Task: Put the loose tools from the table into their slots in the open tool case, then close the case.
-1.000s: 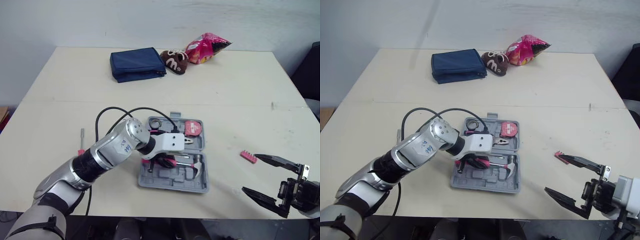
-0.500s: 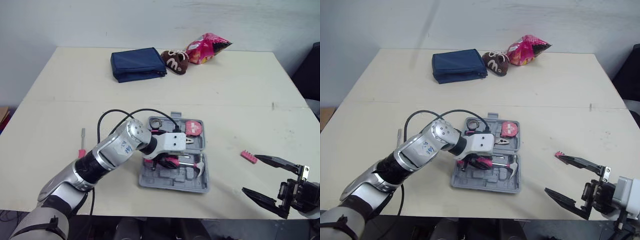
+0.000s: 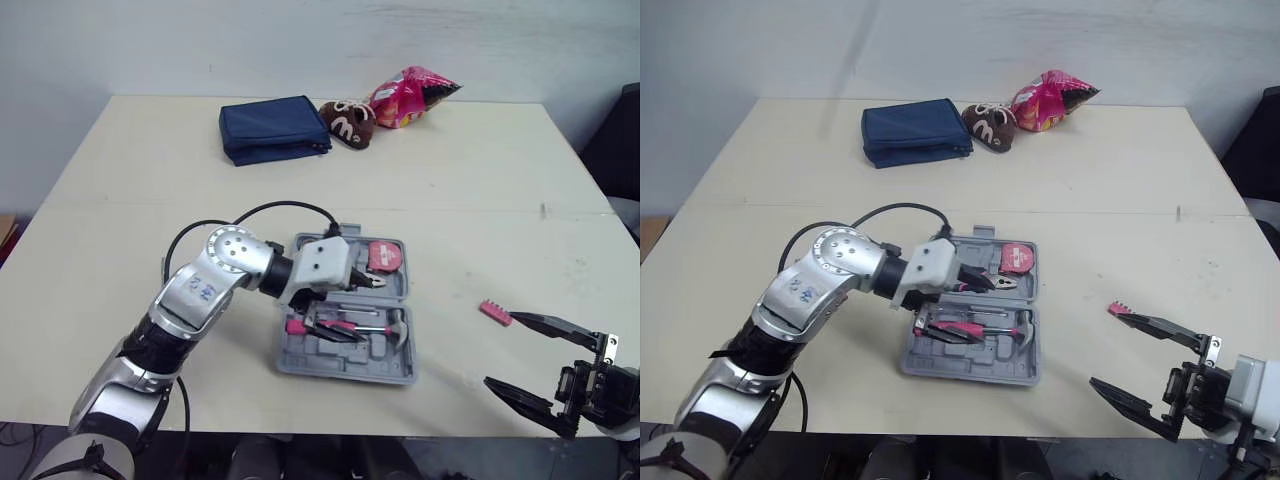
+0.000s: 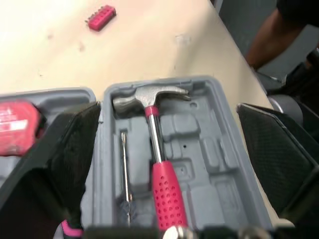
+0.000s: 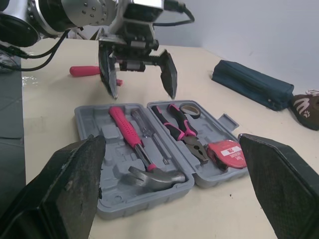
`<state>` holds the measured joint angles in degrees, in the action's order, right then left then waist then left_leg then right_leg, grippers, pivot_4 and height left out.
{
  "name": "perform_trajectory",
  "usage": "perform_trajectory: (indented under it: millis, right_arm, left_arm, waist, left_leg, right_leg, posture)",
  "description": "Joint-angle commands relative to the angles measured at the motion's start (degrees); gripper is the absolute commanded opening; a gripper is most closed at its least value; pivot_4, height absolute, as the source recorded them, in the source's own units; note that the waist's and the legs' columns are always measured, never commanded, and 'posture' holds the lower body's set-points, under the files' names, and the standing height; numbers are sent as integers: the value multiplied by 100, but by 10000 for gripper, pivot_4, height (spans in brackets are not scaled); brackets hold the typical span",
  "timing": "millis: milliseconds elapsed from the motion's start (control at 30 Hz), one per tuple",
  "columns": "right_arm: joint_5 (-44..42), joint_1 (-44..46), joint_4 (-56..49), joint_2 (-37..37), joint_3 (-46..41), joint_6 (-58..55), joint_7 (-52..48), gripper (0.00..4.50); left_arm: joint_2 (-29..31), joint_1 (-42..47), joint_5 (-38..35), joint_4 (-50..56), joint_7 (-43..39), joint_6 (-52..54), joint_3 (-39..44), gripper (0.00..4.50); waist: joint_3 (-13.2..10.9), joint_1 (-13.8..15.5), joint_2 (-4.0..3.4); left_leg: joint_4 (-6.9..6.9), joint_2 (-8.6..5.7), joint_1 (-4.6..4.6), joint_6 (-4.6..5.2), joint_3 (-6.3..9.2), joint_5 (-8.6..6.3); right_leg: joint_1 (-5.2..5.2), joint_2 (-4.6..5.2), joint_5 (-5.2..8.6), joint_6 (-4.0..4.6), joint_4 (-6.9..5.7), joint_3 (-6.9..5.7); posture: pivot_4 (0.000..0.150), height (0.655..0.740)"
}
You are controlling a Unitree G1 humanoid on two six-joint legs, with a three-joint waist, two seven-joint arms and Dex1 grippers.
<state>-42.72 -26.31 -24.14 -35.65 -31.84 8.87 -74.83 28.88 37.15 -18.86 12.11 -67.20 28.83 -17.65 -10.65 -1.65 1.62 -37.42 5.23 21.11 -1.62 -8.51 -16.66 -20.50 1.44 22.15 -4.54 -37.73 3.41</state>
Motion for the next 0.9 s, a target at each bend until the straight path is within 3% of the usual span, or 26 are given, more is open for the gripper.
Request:
perform_trajectory:
  millis: [33, 200, 467, 900]
  right_arm:
    - [-25, -16, -16, 15, -71, 94, -13, 45000]
    - [-14, 1, 16, 18, -70, 102, -23, 45000]
    - [-30, -25, 38, -12, -147, 87, -41, 45000]
    - [-18, -35, 64, 13, -162, 118, -26, 45000]
  left_arm:
    - [-62, -339, 65, -269, -33, -803, 124, 22323]
    - [-239, -780, 407, -570, 282, -1012, -129, 239]
    - [-402, -930, 814, -829, 637, -1174, -305, 239]
    - [-121, -880, 1488, -1097, 629, -831, -790, 239]
  waist:
    - [0, 4, 0]
    - [0, 7, 0]
    - [0, 8, 0]
    - [9, 6, -5]
  left_leg:
    - [0, 0, 0, 0, 1, 0]
    - [-2, -3, 2, 2, 1, -1]
    - [-1, -4, 2, 3, 2, -2]
    - [0, -3, -8, 3, 2, -2]
  right_leg:
    - [0, 0, 0, 0, 0, 0]
    - [0, 3, 0, 0, 1, 1]
    - [1, 3, -1, -1, 0, 0]
    - [10, 3, -1, -1, 0, 0]
  posture:
    - [1500, 7400]
    - [1500, 7400]
    - [1500, 7400]
    - [1500, 7400]
